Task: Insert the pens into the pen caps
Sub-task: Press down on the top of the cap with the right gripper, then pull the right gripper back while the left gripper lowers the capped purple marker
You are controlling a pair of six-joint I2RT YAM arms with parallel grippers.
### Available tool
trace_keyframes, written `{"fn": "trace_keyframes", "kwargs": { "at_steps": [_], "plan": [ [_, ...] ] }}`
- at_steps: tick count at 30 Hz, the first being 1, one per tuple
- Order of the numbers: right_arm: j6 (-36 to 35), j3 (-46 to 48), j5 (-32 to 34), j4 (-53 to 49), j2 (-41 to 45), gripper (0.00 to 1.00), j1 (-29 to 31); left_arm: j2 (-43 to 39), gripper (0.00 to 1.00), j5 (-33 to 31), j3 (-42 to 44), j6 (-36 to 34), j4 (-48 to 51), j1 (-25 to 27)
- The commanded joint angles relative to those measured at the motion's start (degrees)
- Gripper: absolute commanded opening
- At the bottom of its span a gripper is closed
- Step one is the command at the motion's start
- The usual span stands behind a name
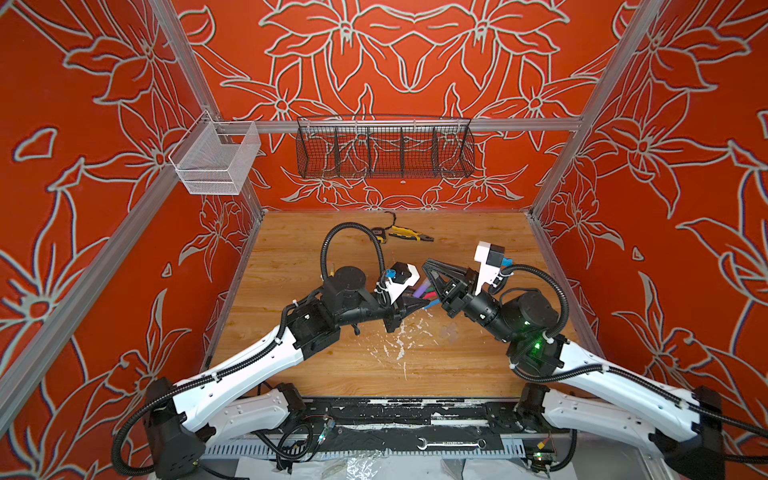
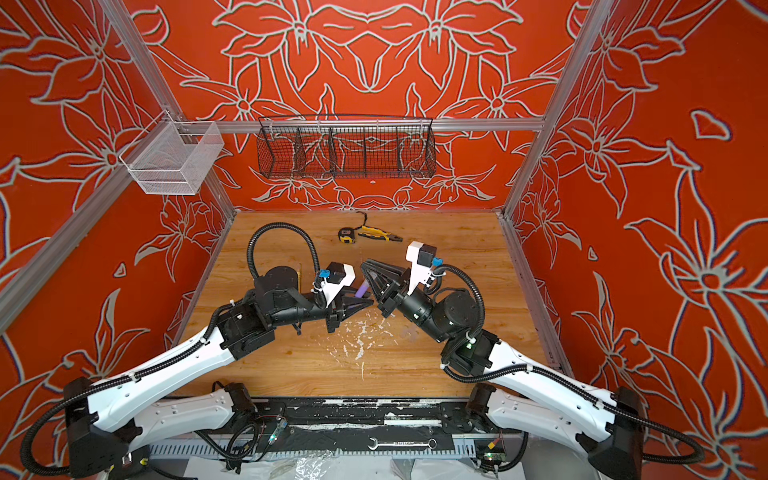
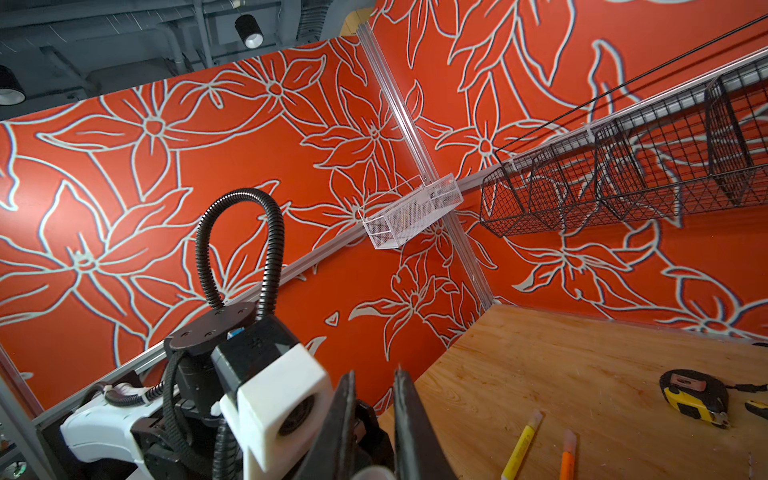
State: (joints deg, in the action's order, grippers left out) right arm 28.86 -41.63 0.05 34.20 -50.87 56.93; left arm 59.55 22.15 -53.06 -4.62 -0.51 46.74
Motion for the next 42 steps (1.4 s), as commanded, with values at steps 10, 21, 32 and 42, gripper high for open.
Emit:
{"fn": "trace_keyframes", "kwargs": {
  "at_steps": [10, 21, 32, 42],
  "plan": [
    [-4.68, 10.63, -3.47, 2.31, -1.93, 0.0, 5.95, -1.07, 0.0, -8.41, 0.44, 2.69, -7.85, -0.69],
    [-3.39, 10.34, -8.05, 9.14, -11.42, 0.0, 8.26, -2.49, 0.0, -9.38, 3.06, 2.87, -11.92, -0.69],
    [-5.22, 14.84, -4.85, 19.97, -20.28, 0.0, 14.78, -9.16, 0.0, -18.12, 7.61, 5.67, -15.62, -0.69],
    [-6.42, 19.77, -4.89, 31.85, -29.31, 0.0, 20.67, -9.03, 0.0, -20.84, 7.51, 7.16, -15.38, -0.75]
  ]
}}
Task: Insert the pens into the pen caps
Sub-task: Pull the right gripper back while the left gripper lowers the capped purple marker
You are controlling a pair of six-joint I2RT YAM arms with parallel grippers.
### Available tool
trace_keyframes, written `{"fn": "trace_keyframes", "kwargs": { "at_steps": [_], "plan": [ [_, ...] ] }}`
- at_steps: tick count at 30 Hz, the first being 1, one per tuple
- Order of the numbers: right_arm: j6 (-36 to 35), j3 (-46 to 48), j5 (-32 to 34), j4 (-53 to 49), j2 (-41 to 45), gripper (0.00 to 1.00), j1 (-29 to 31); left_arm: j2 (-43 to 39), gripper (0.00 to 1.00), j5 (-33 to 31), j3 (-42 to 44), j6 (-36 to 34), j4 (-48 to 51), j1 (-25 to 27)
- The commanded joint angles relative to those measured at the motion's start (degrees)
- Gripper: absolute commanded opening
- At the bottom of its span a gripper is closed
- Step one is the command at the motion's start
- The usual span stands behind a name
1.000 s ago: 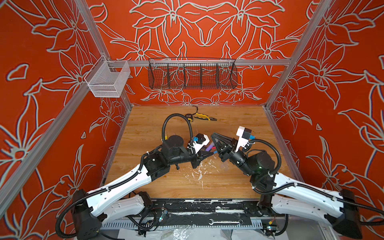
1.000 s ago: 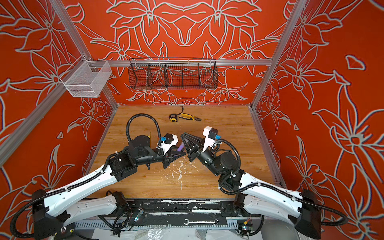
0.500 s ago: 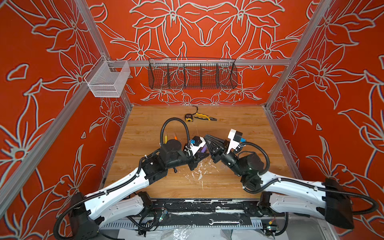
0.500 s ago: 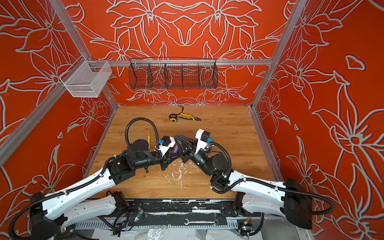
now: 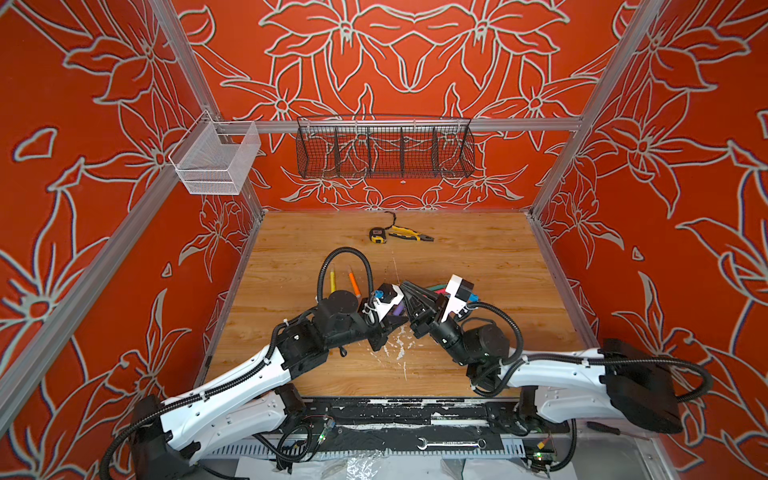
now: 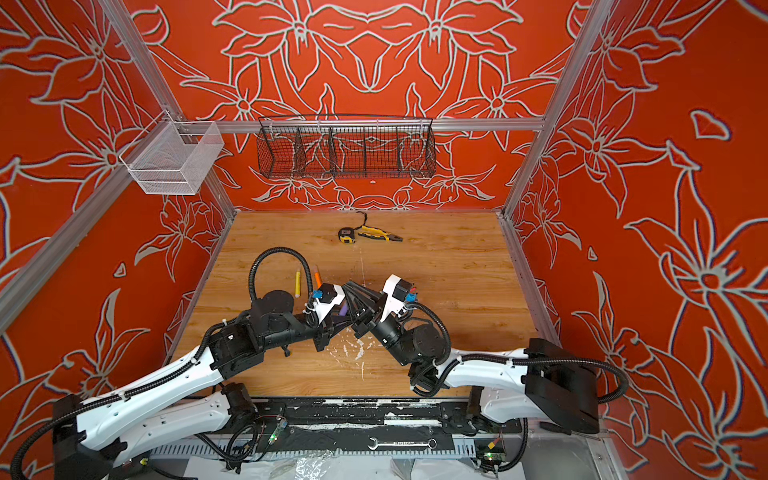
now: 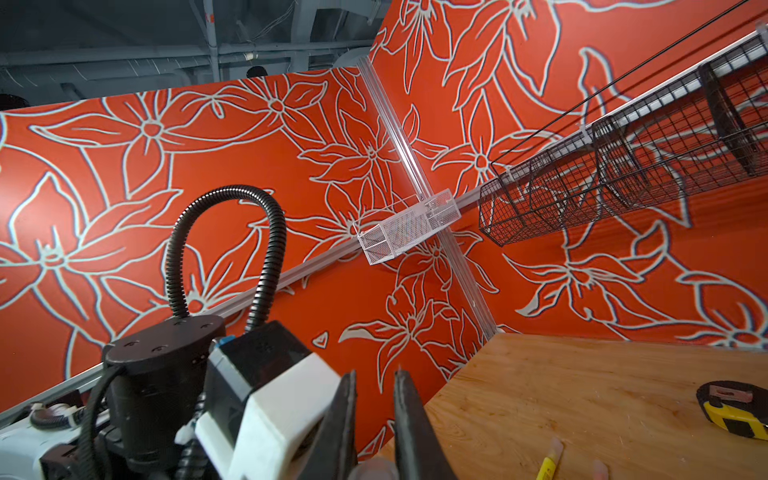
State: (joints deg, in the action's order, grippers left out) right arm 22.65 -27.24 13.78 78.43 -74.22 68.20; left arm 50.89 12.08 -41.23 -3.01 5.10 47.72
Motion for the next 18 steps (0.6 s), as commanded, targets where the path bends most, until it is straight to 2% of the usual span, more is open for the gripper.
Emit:
{"fn": "trace_keyframes", "kwargs": {
  "at_steps": [1, 5, 8, 12, 16, 18],
  "plan": [
    [-0.41, 5.76, -18.12, -11.38, -6.76, 0.0, 10.08, -0.53, 0.0, -11.28, -3.98, 5.79, -21.59, -1.74],
    [-0.16, 7.67, -14.33, -8.79, -6.62, 0.0, 11.03, -1.41, 0.0, -11.71, -2.63, 6.37, -23.2, -1.76],
    [-0.9, 9.23, -10.19, -11.83, -1.75, 0.0, 10.99, -1.07, 0.0, -7.7, -3.17, 4.47, -22.38, -1.69],
    [-2.98, 10.38, -3.19, -23.46, 10.61, 0.25, 10.9, -0.12, 0.0, -4.49, -4.63, 3.24, -20.75, -1.74],
    [-4.09, 8.84, 9.18, -46.66, 28.4, 0.41, 10.9, 1.03, 0.0, -3.23, -5.55, 2.48, -19.66, -1.76],
    [-5.0, 8.79, 14.68, -54.64, 36.45, 0.48, 10.83, 1.4, 0.0, -2.81, -6.0, 2.39, -19.11, -1.76]
  ]
}}
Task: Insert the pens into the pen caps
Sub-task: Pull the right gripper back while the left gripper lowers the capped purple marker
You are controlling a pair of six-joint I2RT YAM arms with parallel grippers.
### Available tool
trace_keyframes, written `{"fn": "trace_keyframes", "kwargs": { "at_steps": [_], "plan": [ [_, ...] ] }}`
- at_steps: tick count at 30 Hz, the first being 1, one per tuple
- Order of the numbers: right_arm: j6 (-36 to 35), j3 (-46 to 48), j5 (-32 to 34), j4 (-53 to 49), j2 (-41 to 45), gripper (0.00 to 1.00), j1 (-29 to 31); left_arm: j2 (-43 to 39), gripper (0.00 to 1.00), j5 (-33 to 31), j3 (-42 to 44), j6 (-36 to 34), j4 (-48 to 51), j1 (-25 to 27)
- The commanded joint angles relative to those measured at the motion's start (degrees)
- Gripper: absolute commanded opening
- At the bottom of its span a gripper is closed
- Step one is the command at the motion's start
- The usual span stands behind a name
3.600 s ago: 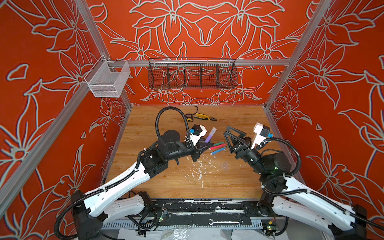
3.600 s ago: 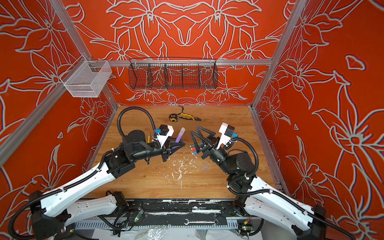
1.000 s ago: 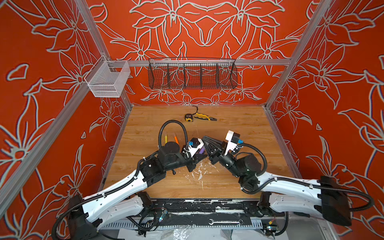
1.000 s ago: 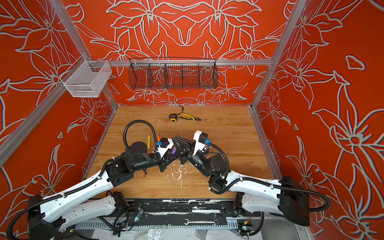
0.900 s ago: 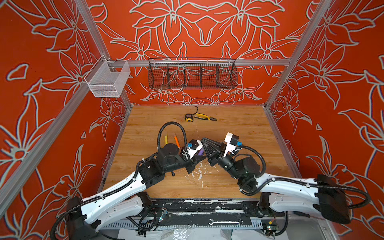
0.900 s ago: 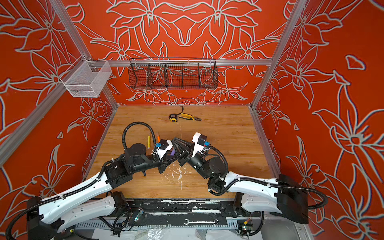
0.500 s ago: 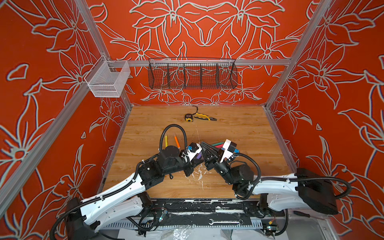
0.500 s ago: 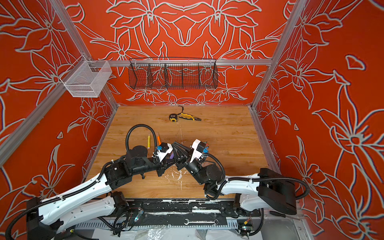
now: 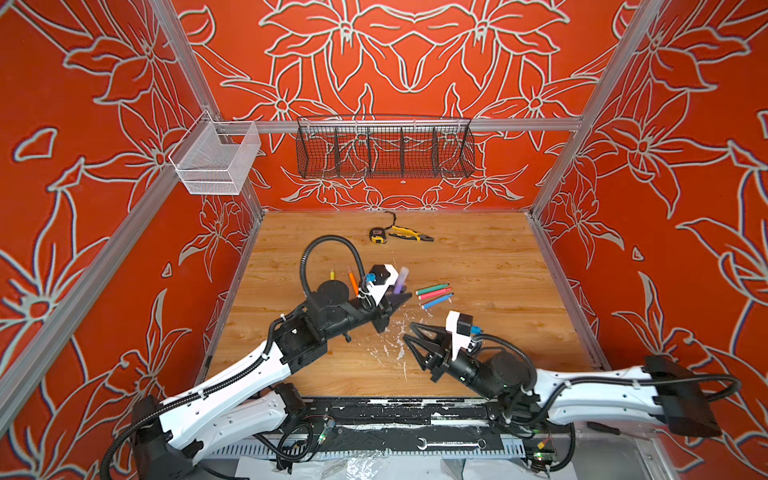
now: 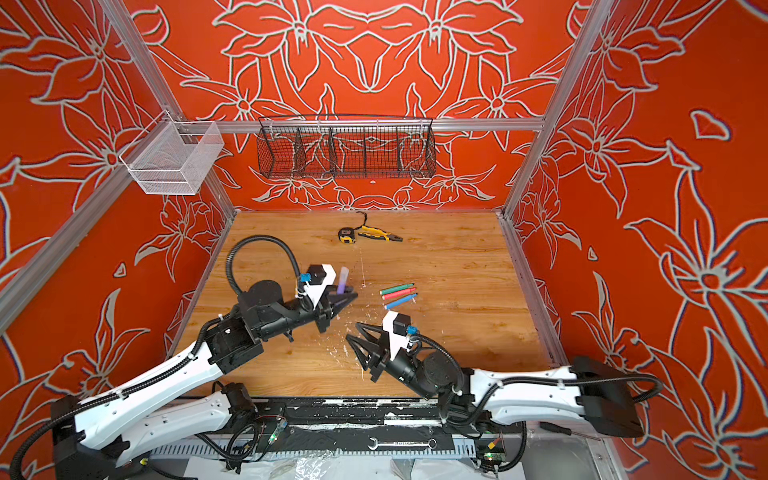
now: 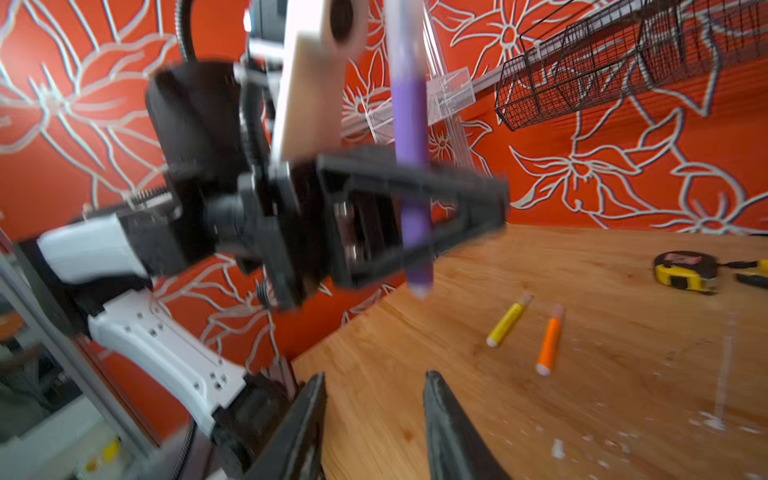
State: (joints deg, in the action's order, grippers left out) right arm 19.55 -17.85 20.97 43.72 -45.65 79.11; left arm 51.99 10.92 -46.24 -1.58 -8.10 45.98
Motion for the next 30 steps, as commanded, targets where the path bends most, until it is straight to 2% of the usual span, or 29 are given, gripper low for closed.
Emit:
{"fn": "trace_keyframes", "kwargs": {
  "at_steps": [1, 6, 11, 14, 18, 20, 26, 30],
  "plan": [
    [-2.06, -0.83, 10.26, -24.69, 12.01, 0.52, -0.1, 0.47, 0.0, -1.65, -1.06, 0.95, -5.8, -0.01],
    [-2.19, -0.76, 24.7, -43.9, 28.79, 0.59, -0.4, 1.67, 0.0, -2.94, -1.75, 1.53, -5.39, -0.01],
    [-12.34, 4.19, 38.85, -45.43, 43.76, 0.65, -1.4, 4.09, 0.0, -7.18, -3.44, 4.74, -2.43, 0.0],
    [-15.31, 0.92, 45.78, -50.1, 43.01, 0.64, -2.13, 6.82, 0.0, -11.9, -0.17, 9.29, -1.64, -0.01],
    [-18.17, -0.51, 48.25, -50.26, 43.08, 0.64, -4.62, 8.29, 0.0, -23.02, 3.23, 17.62, 5.51, -0.01],
    [-18.89, 0.59, 47.63, -49.5, 44.83, 0.64, -6.04, 9.25, 0.0, -25.47, 5.2, 20.18, 7.1, -0.01],
    [-12.57, 1.28, 48.54, -53.91, 42.71, 0.66, -9.77, 17.86, 0.0, -22.53, 5.56, 24.8, 8.25, -0.01],
    [-4.59, 0.26, 48.11, -60.23, 39.17, 0.66, -12.95, 26.14, 0.0, -24.65, 3.24, 27.84, 10.82, -0.01]
  ]
}}
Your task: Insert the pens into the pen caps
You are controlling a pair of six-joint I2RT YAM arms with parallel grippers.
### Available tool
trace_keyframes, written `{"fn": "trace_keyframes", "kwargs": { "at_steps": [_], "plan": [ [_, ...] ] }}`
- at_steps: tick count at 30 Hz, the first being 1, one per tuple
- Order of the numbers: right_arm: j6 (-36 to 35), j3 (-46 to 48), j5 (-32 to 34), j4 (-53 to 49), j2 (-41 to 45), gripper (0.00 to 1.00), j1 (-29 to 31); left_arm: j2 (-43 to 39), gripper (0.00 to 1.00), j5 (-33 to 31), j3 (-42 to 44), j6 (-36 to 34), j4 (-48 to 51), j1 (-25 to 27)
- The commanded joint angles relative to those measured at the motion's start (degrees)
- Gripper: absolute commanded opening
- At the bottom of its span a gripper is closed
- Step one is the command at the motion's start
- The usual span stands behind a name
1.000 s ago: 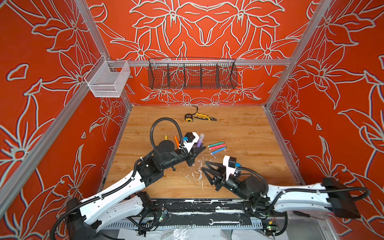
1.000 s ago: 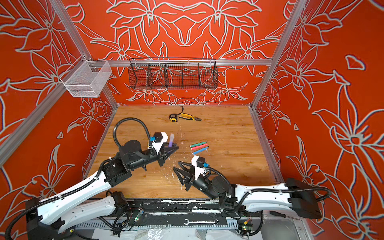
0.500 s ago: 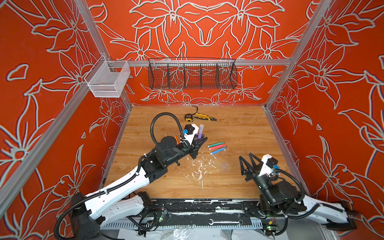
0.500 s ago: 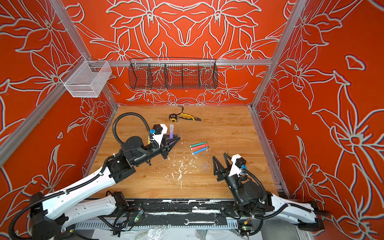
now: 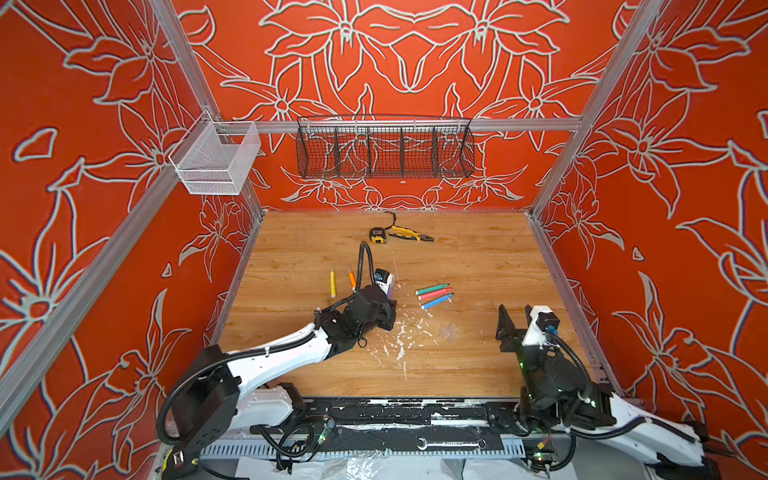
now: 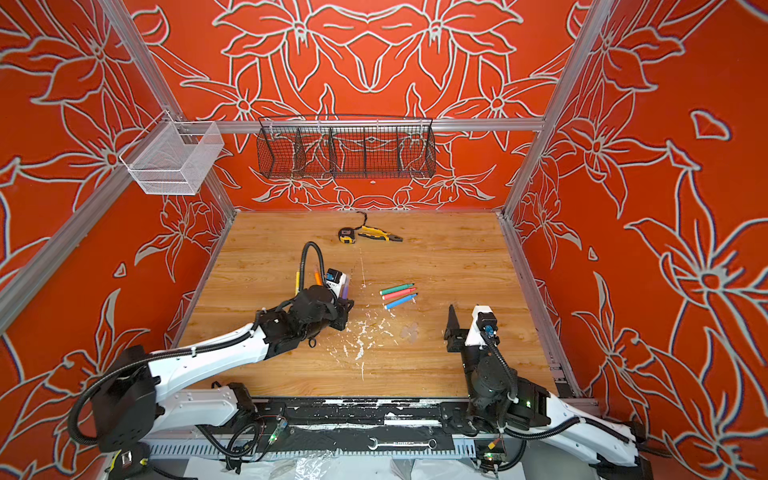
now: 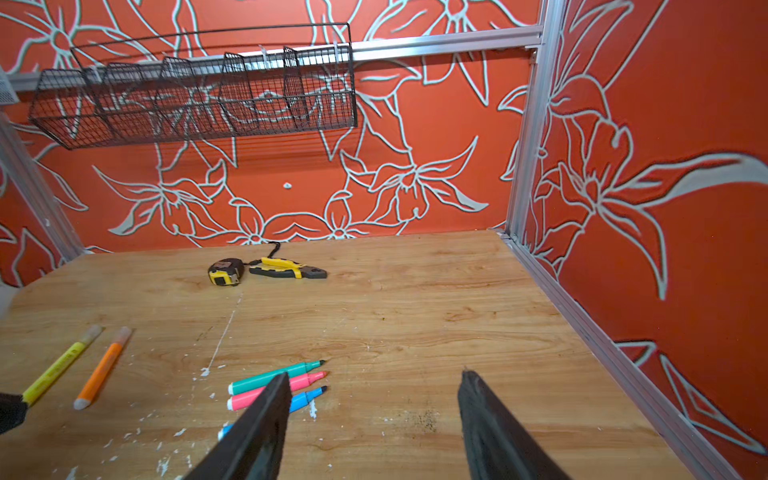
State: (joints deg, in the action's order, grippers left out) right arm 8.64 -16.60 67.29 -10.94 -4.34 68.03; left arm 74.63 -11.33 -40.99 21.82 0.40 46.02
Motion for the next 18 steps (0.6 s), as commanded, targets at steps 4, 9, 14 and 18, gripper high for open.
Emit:
{"fn": "trace_keyframes", "kwargs": {
  "at_steps": [4, 9, 14, 18],
  "plan": [
    [8.95, -1.68, -4.34, -4.7, -9.81, 0.66, -7.65, 10.15, 0.0, -5.3, -4.07, 6.42, 3.86, -0.05],
    [12.32, -5.21, -12.56, -2.54, -25.75, 0.67, -16.07, 15.97, 0.0, -9.96, -8.03, 8.26, 8.6, -0.05],
    [12.09, -3.84, -15.37, 8.23, -36.49, 0.67, -20.84, 18.49, 0.0, -14.23, -8.32, 9.65, 10.32, -0.05],
    [11.71, -2.63, -19.13, 12.48, -39.37, 0.68, -25.99, 19.45, 0.0, -19.12, -8.3, 10.82, 12.6, -0.14]
  ]
}}
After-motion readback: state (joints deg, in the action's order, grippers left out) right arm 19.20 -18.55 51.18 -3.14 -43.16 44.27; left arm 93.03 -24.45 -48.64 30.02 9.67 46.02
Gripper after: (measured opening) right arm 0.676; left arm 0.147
